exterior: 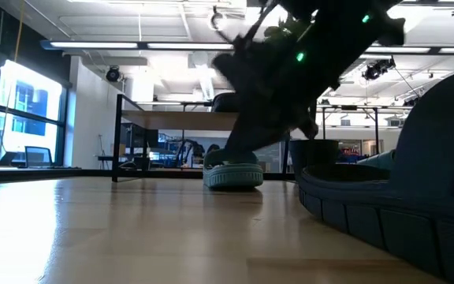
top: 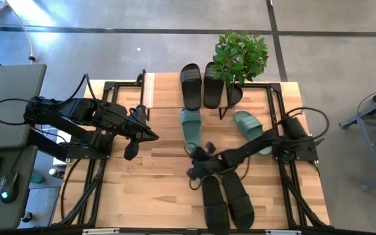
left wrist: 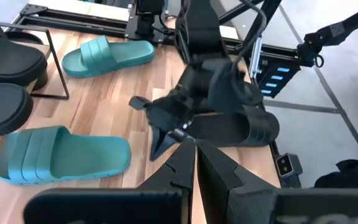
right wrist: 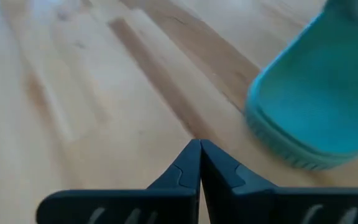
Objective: Pick and place slides into the shelf
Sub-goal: Put the green slipper under the shelf
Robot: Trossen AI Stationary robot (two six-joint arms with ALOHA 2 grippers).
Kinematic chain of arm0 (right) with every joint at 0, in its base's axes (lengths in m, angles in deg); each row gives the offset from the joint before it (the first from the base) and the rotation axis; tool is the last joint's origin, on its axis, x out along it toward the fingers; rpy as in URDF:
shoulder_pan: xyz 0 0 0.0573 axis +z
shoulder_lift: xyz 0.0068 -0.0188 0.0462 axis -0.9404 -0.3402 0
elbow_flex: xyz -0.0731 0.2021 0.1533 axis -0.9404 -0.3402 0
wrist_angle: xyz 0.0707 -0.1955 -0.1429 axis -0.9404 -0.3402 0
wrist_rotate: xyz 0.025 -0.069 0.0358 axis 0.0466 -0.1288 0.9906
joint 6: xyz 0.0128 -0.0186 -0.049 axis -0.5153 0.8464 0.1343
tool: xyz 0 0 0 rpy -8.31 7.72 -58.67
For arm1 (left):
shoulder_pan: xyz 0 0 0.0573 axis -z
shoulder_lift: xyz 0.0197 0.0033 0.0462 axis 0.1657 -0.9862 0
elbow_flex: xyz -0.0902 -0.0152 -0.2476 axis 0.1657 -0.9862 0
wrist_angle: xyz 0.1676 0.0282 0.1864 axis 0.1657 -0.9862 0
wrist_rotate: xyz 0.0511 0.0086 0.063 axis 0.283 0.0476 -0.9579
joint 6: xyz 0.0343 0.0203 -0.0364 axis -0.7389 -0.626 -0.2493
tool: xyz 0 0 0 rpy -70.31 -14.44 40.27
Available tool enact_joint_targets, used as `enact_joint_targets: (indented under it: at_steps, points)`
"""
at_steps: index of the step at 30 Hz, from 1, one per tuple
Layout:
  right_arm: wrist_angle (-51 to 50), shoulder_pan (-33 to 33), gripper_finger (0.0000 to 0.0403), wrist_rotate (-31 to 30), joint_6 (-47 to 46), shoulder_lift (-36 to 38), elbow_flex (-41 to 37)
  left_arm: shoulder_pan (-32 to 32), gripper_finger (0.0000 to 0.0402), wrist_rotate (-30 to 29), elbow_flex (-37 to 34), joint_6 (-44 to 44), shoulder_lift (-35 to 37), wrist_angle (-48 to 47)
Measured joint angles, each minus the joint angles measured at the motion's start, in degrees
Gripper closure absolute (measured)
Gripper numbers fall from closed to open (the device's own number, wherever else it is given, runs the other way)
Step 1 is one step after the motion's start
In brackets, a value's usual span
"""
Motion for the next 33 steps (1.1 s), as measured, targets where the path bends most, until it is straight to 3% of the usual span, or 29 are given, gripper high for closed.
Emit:
enact_joint_targets:
  at_steps: [10,23,33]
  points:
    - [-2.11,-5.37,0.0403,-2.76,1.73,-3.04,2.06,0.00,0.0394,0.00,0.00,0.44,-0.01,-0.44]
    - [-2.01,-15.12,0.0403,2.26,8.14,-3.03,2.07,0.00,0.0394,0.00,0.00,0.46,-0.01,-0.43]
    - [-0.74,-19.02,0.0403,5.09,10.81,-3.03,2.07,0.00,0.0394,0.00,0.00,0.48,-0.01,-0.39]
